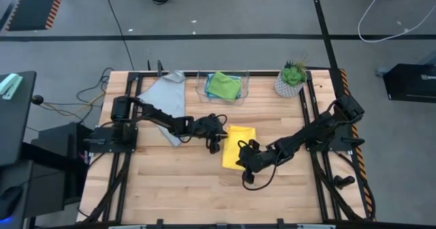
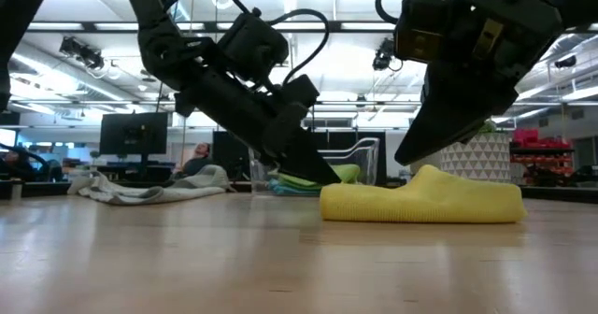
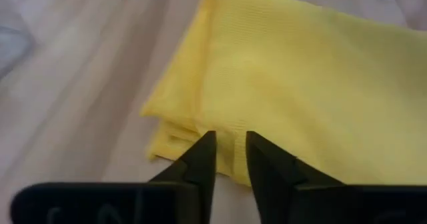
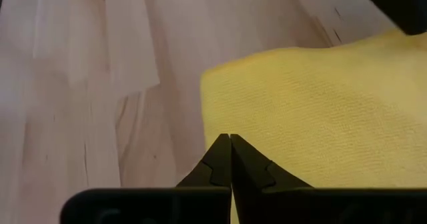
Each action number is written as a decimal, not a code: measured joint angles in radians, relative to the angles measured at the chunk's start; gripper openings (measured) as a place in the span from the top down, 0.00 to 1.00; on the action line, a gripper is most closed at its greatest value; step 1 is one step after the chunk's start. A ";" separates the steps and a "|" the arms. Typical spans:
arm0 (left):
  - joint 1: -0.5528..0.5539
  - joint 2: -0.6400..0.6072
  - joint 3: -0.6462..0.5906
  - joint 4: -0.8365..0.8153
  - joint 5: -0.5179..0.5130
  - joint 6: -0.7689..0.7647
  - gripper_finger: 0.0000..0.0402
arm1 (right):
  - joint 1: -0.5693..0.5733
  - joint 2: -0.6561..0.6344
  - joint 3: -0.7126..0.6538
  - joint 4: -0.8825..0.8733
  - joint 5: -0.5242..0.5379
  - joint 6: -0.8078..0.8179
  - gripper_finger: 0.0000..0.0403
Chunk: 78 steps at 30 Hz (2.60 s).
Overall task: Fold microfiber towels
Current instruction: Fold the yellow microfiber towel
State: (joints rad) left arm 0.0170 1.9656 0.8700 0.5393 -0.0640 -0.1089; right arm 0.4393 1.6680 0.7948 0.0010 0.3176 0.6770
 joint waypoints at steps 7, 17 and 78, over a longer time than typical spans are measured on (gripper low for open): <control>0.004 0.000 0.000 -0.007 0.017 0.011 0.76 | 0.000 0.000 0.000 0.007 0.000 -0.019 0.99; 0.007 0.006 0.002 -0.005 0.009 0.024 0.48 | 0.000 0.000 0.000 0.009 0.000 -0.020 0.98; 0.061 0.031 0.010 0.101 -0.074 -0.014 0.96 | -0.022 0.007 0.000 -0.113 0.002 0.071 0.98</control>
State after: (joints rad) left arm 0.0776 1.9962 0.8799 0.6407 -0.1376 -0.1232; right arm 0.4175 1.6752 0.7947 -0.1122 0.3199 0.7483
